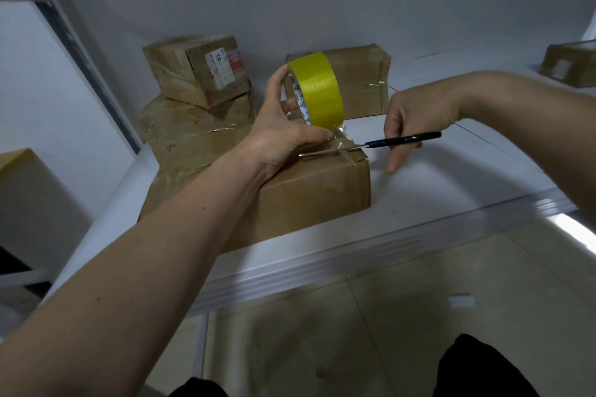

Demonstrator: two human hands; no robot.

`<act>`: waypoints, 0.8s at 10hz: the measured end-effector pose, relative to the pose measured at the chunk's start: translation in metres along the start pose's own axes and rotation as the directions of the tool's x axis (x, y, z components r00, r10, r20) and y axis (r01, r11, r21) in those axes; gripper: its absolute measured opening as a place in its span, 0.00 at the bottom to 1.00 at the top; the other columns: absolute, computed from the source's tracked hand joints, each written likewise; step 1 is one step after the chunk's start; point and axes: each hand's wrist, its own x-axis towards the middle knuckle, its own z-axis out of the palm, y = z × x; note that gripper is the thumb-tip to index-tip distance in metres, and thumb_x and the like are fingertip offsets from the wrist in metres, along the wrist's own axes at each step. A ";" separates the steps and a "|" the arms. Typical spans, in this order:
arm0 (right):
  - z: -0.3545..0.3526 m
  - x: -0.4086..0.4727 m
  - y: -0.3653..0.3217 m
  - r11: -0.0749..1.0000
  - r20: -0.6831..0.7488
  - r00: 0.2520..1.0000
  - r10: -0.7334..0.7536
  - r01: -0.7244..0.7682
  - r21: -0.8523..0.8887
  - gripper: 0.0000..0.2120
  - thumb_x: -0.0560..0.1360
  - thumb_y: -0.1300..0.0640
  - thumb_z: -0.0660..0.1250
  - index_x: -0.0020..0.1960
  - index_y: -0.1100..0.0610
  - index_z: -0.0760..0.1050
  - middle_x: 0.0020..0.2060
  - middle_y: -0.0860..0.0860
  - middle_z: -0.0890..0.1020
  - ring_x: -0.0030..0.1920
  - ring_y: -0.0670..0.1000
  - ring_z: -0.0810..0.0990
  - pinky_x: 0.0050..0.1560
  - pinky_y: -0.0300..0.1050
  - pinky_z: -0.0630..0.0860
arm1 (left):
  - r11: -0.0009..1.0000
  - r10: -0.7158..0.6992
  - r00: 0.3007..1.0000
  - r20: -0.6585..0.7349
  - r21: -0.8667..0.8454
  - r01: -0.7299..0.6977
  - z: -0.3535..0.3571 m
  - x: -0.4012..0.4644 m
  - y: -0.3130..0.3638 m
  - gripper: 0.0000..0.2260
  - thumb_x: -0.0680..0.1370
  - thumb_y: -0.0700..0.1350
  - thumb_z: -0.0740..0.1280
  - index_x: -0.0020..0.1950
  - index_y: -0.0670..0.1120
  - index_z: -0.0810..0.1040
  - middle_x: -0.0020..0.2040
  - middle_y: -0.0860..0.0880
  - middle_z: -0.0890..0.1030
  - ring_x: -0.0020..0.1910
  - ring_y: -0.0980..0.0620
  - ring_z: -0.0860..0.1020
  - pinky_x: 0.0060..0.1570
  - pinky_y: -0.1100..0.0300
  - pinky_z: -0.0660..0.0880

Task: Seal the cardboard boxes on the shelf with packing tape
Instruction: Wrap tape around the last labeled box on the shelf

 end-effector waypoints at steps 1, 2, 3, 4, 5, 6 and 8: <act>0.001 0.001 -0.007 1.000 0.007 1.000 0.003 -0.003 0.012 0.27 0.49 0.36 0.74 0.38 0.55 0.82 0.35 0.48 0.77 0.43 0.48 0.75 0.48 0.41 0.70 | 1.000 0.010 1.000 -0.003 0.001 -0.010 0.000 0.000 0.000 0.52 0.63 0.21 0.73 0.77 0.54 0.58 0.61 0.40 0.76 0.45 0.52 0.84 0.46 0.54 0.81; 0.003 0.002 -0.014 1.000 0.000 1.000 0.004 -0.004 0.010 0.24 0.51 0.37 0.74 0.39 0.54 0.82 0.35 0.46 0.77 0.42 0.46 0.74 0.44 0.40 0.69 | 1.000 0.022 1.000 -0.011 0.003 -0.022 0.000 0.001 -0.001 0.52 0.62 0.22 0.74 0.77 0.54 0.58 0.61 0.40 0.76 0.45 0.53 0.84 0.47 0.53 0.81; 0.001 0.002 -0.011 1.000 -0.026 1.000 -0.002 0.002 0.011 0.23 0.49 0.38 0.75 0.35 0.54 0.82 0.28 0.47 0.75 0.36 0.47 0.72 0.39 0.39 0.68 | 1.000 0.021 1.000 -0.006 -0.006 -0.021 0.000 0.002 -0.002 0.53 0.60 0.22 0.75 0.77 0.54 0.58 0.62 0.39 0.76 0.46 0.51 0.84 0.48 0.52 0.81; 0.001 0.003 -0.010 1.000 -0.036 0.999 -0.009 0.009 -0.012 0.22 0.50 0.38 0.76 0.33 0.55 0.82 0.24 0.46 0.74 0.32 0.46 0.71 0.36 0.39 0.67 | 1.000 0.020 1.000 -0.011 -0.008 -0.020 0.000 0.001 -0.001 0.52 0.62 0.21 0.73 0.77 0.54 0.58 0.62 0.39 0.76 0.45 0.51 0.84 0.46 0.54 0.81; 0.002 0.005 -0.010 1.000 -0.062 0.998 0.003 -0.004 -0.023 0.20 0.51 0.39 0.77 0.32 0.54 0.81 0.21 0.43 0.72 0.30 0.45 0.70 0.34 0.37 0.65 | 1.000 0.028 1.000 -0.013 -0.005 -0.028 0.001 0.000 0.000 0.51 0.63 0.21 0.73 0.77 0.54 0.58 0.61 0.39 0.76 0.43 0.53 0.84 0.45 0.55 0.81; 0.002 0.005 -0.011 1.000 -0.059 0.998 0.008 -0.009 -0.027 0.20 0.51 0.38 0.76 0.33 0.54 0.82 0.24 0.44 0.74 0.33 0.45 0.72 0.36 0.37 0.67 | 0.999 0.034 0.999 -0.014 -0.002 -0.034 0.000 0.000 0.000 0.51 0.63 0.21 0.73 0.77 0.54 0.58 0.61 0.39 0.76 0.43 0.53 0.84 0.44 0.55 0.81; 0.000 0.008 -0.015 0.999 -0.034 0.999 0.011 -0.013 -0.033 0.17 0.59 0.42 0.78 0.37 0.54 0.81 0.29 0.45 0.75 0.37 0.46 0.73 0.41 0.39 0.68 | 0.999 0.046 0.999 -0.006 -0.002 -0.046 -0.001 0.001 -0.001 0.51 0.62 0.21 0.74 0.77 0.54 0.58 0.61 0.39 0.77 0.45 0.52 0.84 0.46 0.53 0.80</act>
